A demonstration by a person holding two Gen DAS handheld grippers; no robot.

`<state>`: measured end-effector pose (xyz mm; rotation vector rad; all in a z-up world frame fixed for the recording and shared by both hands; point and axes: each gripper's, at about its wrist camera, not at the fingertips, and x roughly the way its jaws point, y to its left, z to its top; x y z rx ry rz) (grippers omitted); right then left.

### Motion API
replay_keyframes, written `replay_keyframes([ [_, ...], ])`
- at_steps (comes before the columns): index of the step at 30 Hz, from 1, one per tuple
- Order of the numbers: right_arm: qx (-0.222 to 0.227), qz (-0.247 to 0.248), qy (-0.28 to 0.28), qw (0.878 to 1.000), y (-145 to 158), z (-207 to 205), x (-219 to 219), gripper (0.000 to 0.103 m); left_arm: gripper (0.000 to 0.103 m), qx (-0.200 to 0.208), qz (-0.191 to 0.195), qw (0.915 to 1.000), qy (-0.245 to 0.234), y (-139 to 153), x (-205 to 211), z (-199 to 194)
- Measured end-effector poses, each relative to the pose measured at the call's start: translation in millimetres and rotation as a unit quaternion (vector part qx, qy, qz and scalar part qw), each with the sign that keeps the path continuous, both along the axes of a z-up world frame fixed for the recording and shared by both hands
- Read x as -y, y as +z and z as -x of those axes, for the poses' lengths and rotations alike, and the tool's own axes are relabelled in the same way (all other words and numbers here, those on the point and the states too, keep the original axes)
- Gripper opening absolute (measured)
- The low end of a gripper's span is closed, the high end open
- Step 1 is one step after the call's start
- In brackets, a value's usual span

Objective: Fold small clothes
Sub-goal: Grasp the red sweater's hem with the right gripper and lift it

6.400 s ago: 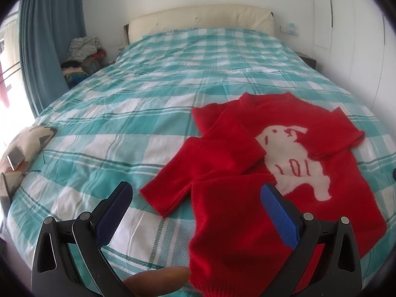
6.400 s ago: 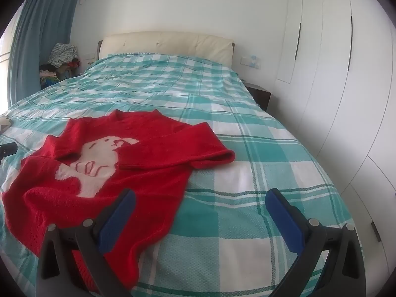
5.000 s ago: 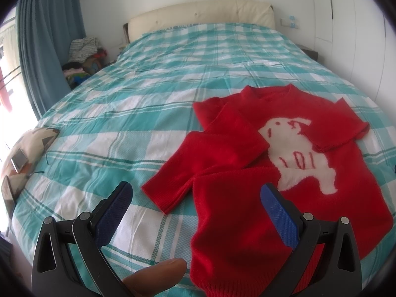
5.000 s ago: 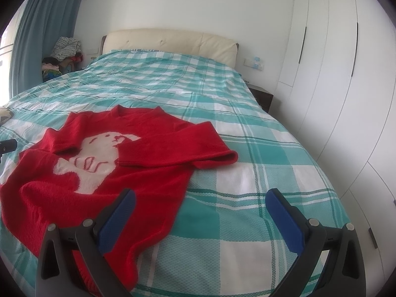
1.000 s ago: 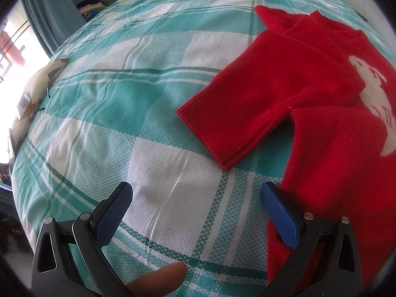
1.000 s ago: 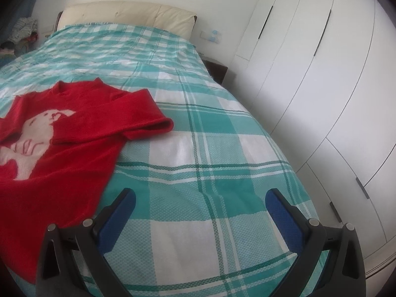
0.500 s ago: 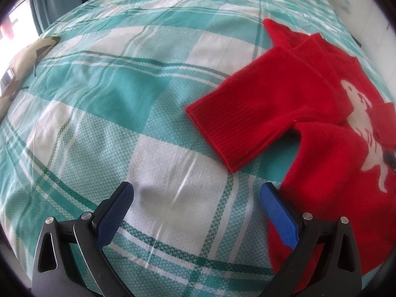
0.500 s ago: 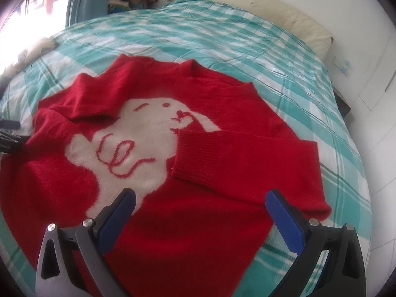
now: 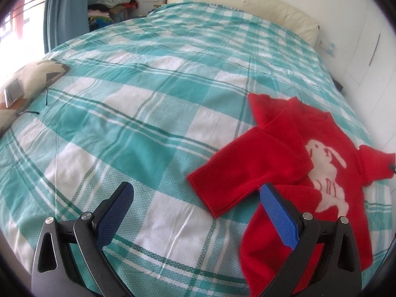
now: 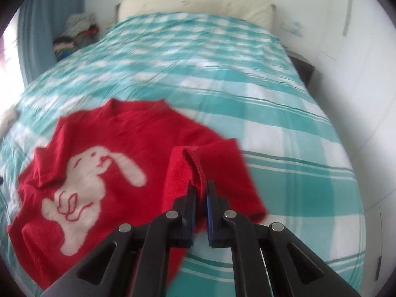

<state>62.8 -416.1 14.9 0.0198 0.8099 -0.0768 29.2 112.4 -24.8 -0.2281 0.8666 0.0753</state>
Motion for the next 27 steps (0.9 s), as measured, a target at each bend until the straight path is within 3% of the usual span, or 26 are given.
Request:
replay_keyframes([
  [5, 0.036, -0.080, -0.163, 0.983, 0, 44, 128, 0.007, 0.102, -0.008, 0.009, 0.9999, -0.002, -10, 7, 1],
  [8, 0.050, -0.115, -0.215, 0.969, -18, 65, 164, 0.007, 0.102, -0.021, 0.019, 0.9996, 0.001, -21, 9, 0],
  [11, 0.075, -0.190, -0.253, 0.946, -16, 80, 195, 0.006, 0.102, -0.031, 0.020, 0.9993, 0.005, -27, 9, -1],
  [14, 0.096, -0.165, -0.288, 0.939, -2, 95, 211, 0.006, 0.102, -0.028, 0.017, 0.9994, 0.005, -26, 9, -1],
  [22, 0.049, -0.224, -0.355, 0.906, -34, 121, 253, 0.005, 0.102, -0.035, 0.023, 0.9990, -0.012, -26, 15, -1],
  [27, -0.013, -0.217, -0.367, 0.905, -55, 122, 259, 0.005, 0.102, -0.029, 0.008, 0.9994, -0.015, -21, 16, 1],
])
